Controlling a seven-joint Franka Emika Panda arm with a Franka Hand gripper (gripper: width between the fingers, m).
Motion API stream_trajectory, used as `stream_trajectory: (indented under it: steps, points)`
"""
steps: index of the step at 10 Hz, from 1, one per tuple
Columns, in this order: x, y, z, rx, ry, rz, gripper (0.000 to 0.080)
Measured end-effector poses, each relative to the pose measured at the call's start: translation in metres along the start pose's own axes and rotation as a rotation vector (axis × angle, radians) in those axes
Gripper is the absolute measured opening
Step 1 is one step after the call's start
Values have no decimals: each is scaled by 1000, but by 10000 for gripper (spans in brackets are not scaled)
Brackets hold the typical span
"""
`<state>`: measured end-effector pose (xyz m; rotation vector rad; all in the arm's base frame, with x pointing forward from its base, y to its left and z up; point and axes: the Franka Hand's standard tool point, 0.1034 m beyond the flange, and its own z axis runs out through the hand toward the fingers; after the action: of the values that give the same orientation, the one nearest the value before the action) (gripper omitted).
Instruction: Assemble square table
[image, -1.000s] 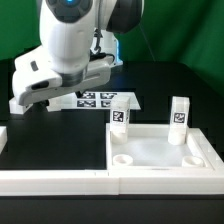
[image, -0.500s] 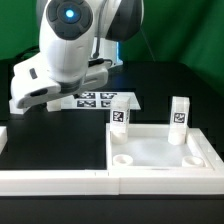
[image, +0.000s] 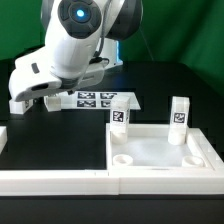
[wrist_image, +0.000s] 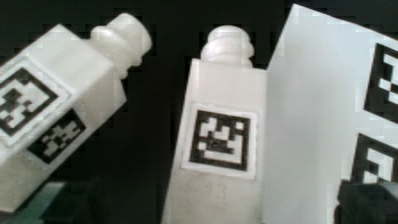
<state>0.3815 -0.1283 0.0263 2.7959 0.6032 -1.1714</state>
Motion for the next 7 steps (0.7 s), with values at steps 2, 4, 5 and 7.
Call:
stream_trajectory:
  steps: [2,4,5,7]
  points:
    - [0,0,2,1,-4,-1,649]
    - [5,2,15,13,-70,3,649]
    - [11,3,15,9,-74,0,649]
    - [11,2,15,8,-72,-6,519]
